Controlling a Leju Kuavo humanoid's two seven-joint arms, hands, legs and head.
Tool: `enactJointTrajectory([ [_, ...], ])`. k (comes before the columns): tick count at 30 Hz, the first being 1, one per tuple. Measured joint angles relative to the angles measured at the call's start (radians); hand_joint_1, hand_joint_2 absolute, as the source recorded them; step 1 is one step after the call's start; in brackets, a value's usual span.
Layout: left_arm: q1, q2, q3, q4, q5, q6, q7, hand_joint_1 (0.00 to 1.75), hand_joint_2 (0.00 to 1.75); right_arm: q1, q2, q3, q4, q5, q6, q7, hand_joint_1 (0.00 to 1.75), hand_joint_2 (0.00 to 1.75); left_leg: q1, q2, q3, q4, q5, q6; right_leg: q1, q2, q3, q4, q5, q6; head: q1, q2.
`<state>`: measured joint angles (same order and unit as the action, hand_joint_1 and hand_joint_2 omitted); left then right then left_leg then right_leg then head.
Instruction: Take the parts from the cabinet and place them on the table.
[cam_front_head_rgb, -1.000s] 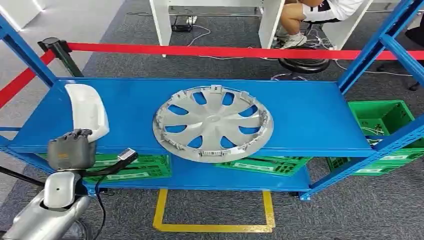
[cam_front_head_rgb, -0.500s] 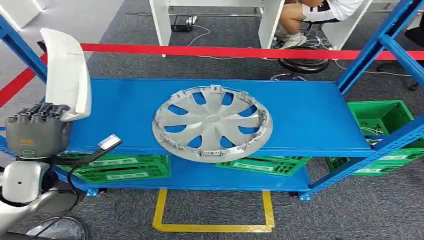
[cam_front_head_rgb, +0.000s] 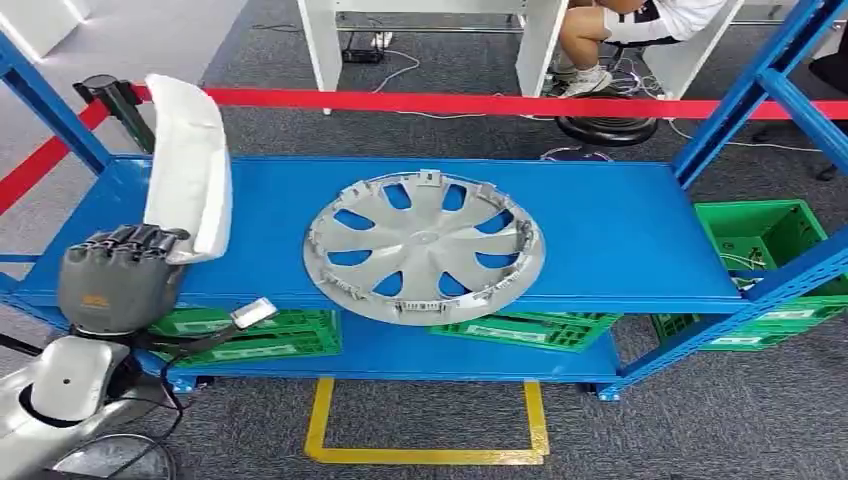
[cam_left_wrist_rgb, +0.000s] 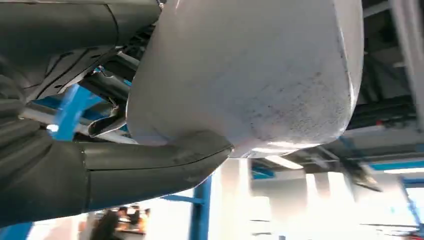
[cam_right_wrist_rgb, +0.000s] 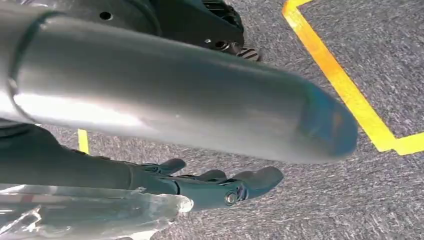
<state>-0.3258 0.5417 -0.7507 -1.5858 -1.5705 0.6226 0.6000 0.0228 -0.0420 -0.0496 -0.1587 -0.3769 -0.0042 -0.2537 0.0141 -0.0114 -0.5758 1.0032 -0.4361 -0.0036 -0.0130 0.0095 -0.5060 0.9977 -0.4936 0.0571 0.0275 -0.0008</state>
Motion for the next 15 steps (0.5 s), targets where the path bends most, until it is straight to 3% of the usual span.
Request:
enactJointTrajectory([
  [10, 0.015, -0.020, 0.011, 0.001, 0.001, -0.023, -0.008, 1.68, 1.75, 0.000, 0.000, 0.000, 0.000, 0.000, 0.001, -0.002, 0.00, 0.00, 0.000, 0.000, 0.000, 0.001, 0.000, 0.000, 0.000, 0.000, 0.000, -0.001, 0.000, 0.000, 0.000, 0.000],
  [15, 0.017, -0.018, 0.011, -0.006, 0.001, -0.044, 0.008, 1.68, 1.75, 0.000, 0.000, 0.000, 0.000, -0.001, 0.000, -0.001, 0.00, 0.00, -0.010, 0.000, -0.001, 0.003, -0.004, 0.006, -0.010, 0.000, 0.000, -0.003, 0.002, 0.005, 0.000, 0.000],
])
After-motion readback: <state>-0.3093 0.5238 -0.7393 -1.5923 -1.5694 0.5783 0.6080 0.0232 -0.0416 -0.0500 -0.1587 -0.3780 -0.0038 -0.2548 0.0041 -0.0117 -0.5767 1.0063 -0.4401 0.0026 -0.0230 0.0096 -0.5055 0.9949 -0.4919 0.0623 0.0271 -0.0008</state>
